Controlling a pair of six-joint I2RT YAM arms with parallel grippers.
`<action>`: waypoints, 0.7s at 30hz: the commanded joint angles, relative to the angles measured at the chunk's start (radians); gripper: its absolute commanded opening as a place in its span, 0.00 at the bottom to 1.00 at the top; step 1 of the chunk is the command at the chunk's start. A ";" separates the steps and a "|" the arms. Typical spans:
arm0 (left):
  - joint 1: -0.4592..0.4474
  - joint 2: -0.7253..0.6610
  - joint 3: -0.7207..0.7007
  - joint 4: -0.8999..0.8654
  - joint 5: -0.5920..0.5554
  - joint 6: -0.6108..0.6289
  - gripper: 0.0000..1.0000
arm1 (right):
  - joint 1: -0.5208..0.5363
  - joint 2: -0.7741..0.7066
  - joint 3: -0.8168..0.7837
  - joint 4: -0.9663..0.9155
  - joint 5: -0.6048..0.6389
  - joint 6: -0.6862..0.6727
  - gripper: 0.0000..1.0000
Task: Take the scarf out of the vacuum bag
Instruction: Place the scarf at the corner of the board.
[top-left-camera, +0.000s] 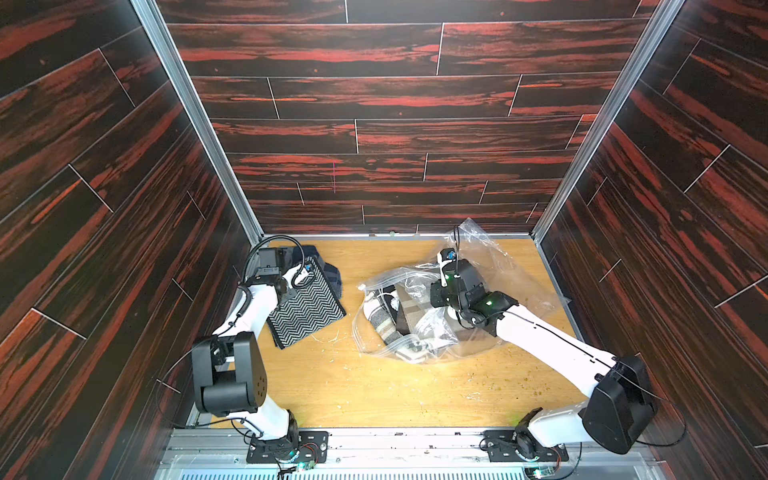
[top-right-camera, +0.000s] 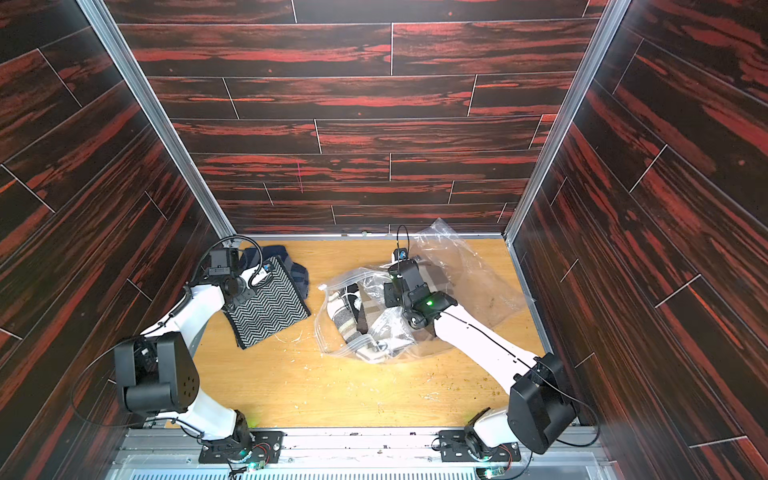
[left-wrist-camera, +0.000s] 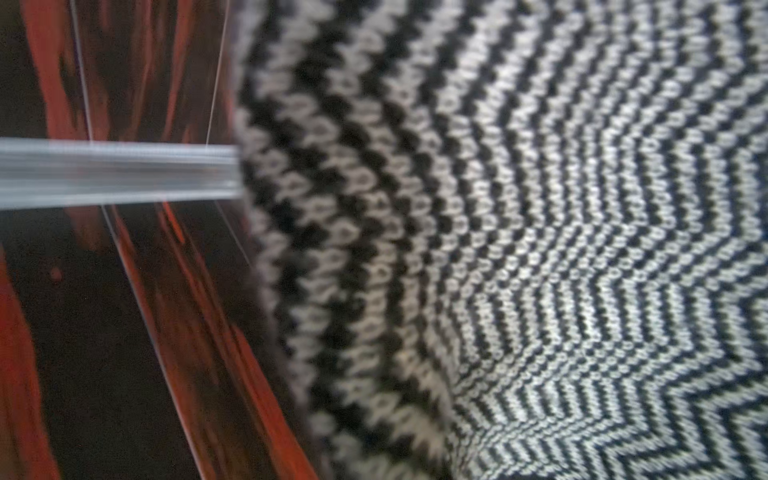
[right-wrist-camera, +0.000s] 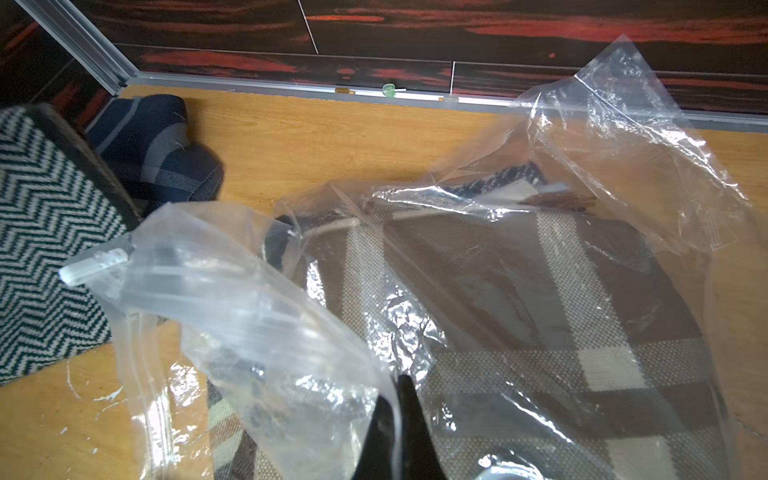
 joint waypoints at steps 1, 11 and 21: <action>0.004 -0.007 -0.001 0.093 0.047 0.125 0.00 | -0.018 0.007 -0.013 -0.007 -0.029 -0.007 0.00; 0.064 -0.017 0.081 0.058 0.147 0.286 0.00 | -0.046 0.005 -0.041 0.006 -0.072 -0.011 0.00; 0.068 0.018 0.181 0.048 0.211 0.437 0.00 | -0.058 0.014 -0.058 0.025 -0.108 -0.002 0.00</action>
